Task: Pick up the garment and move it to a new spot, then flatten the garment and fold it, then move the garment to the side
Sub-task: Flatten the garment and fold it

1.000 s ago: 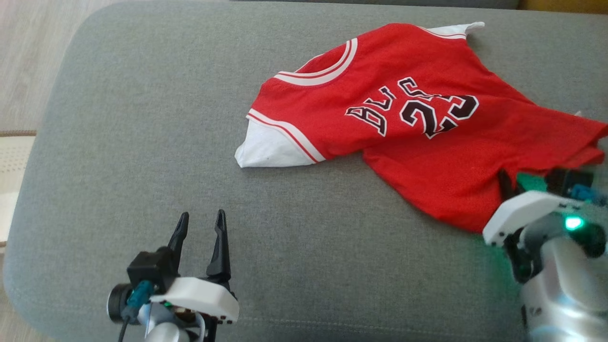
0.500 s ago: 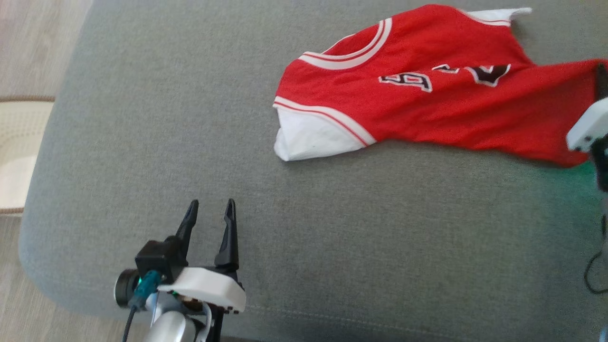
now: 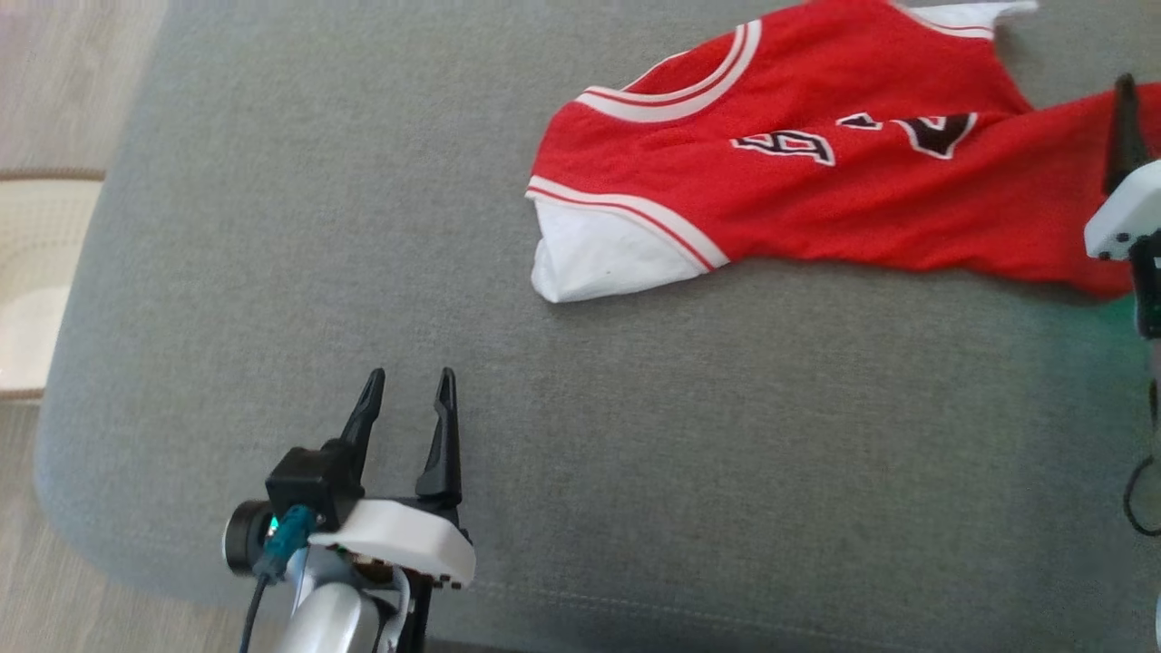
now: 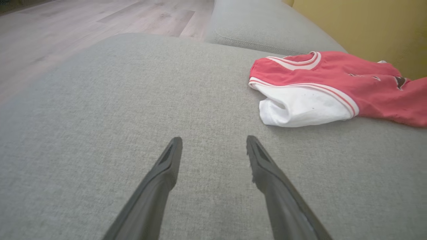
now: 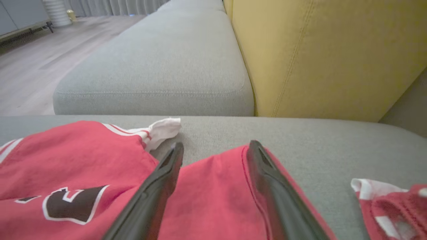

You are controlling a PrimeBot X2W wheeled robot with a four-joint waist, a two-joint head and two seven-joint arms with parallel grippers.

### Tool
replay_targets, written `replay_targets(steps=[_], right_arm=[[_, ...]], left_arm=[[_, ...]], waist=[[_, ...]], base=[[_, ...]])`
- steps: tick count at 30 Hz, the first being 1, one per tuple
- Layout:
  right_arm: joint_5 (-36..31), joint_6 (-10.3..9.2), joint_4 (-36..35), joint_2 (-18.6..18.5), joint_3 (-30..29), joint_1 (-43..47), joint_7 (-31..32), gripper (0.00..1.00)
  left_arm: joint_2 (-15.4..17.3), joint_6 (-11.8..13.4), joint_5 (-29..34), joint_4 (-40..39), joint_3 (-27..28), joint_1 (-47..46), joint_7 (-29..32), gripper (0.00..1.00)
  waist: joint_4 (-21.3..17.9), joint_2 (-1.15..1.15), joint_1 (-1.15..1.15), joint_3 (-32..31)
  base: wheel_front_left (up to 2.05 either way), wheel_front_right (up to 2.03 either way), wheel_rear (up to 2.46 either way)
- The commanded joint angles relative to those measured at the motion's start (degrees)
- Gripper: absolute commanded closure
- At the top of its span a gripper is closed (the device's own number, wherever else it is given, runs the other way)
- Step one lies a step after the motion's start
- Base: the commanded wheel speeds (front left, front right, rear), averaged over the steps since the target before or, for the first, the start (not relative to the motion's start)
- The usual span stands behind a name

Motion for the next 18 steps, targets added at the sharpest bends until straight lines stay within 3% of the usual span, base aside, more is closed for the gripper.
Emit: replay_targets(steps=[1,8,14,18], right_arm=[[0.0,-0.05,-1.8,-0.1,1.8,-1.2,-2.1,0.00],[3.5,-0.05,-5.3,2.0,6.2,4.1,-5.8,0.00],[8.8,-0.05,-10.3,5.2,10.9,12.8,-4.9,0.00],[11.2,-0.05,-12.2,7.0,10.9,16.9,-3.9,0.00]], left_arm=[[0.0,-0.1,0.5,-1.5,2.3,-1.1,-0.7,0.00],[0.1,-0.3,0.8,-1.6,3.0,0.0,-0.7,0.00],[0.1,-0.4,1.0,-1.8,3.1,0.2,-0.7,0.00],[0.2,-0.4,1.3,-2.1,3.1,0.0,-0.7,0.00]], waist=[[-1.5,0.00,0.00,-1.4],[-6.1,0.00,0.00,-4.5],[-8.4,0.00,0.00,-5.2],[-8.6,0.00,0.00,-4.7]], base=[[0.00,0.00,0.00],[0.00,0.00,0.00],[0.00,0.00,0.00],[0.00,0.00,0.00]])
